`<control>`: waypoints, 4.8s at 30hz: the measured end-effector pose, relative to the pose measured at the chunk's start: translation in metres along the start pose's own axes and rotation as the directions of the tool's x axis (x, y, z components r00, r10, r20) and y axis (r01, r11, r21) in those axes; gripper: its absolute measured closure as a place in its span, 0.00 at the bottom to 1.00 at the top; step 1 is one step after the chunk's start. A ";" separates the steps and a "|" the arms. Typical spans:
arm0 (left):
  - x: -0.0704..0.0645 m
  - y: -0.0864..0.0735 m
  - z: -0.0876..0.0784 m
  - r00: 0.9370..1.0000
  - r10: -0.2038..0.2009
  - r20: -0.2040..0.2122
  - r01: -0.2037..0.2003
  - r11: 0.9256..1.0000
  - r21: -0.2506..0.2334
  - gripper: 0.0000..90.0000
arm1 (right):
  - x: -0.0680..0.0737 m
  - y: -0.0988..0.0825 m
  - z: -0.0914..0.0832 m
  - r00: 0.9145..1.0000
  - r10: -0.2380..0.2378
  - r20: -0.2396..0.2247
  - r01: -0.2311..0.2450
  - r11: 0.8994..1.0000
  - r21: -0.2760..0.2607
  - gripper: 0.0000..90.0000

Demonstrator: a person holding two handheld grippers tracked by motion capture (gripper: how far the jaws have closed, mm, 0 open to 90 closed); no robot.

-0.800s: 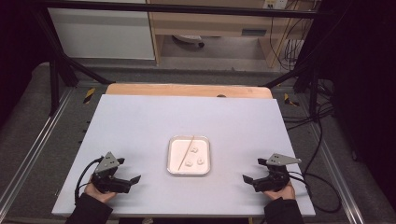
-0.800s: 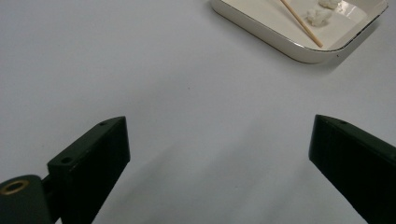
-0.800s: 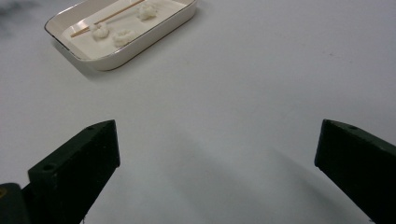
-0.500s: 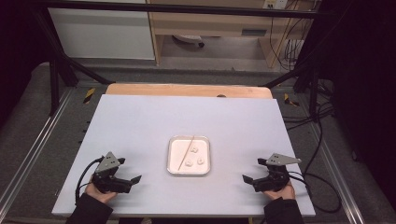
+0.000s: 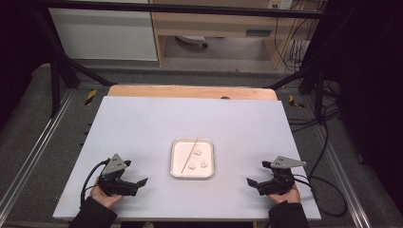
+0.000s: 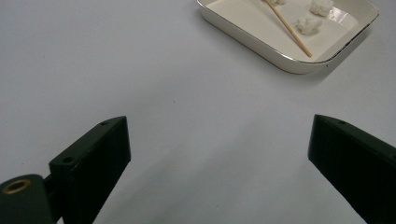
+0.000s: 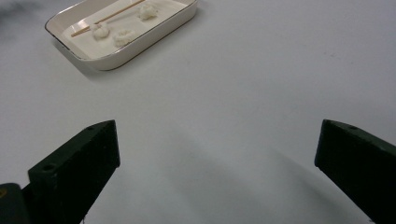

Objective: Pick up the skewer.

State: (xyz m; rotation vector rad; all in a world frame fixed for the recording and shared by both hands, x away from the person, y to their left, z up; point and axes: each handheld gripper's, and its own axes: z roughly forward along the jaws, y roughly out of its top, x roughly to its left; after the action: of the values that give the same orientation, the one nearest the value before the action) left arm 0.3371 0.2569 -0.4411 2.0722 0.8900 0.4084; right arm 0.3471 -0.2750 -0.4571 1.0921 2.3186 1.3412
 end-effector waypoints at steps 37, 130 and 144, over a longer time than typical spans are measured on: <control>-0.039 0.061 0.039 1.000 0.026 0.004 -0.026 0.999 0.043 0.10 | 0.001 0.000 0.001 1.000 -0.012 0.004 0.012 1.000 0.014 0.01; -0.069 0.083 0.085 1.000 -0.021 -0.020 0.022 0.999 0.043 0.98 | 0.004 0.001 0.004 0.999 -0.039 0.003 0.038 0.999 0.030 0.01; -0.074 0.077 0.068 0.995 0.062 0.077 -0.065 0.997 0.030 0.98 | 0.018 0.009 0.008 0.994 -0.107 0.010 0.107 0.993 0.043 0.01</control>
State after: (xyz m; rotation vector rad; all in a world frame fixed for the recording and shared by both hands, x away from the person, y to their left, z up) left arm 0.3581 0.1338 -0.4190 2.1354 0.7924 0.3490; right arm 0.3435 -0.2543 -0.4517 0.9705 2.3705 1.2478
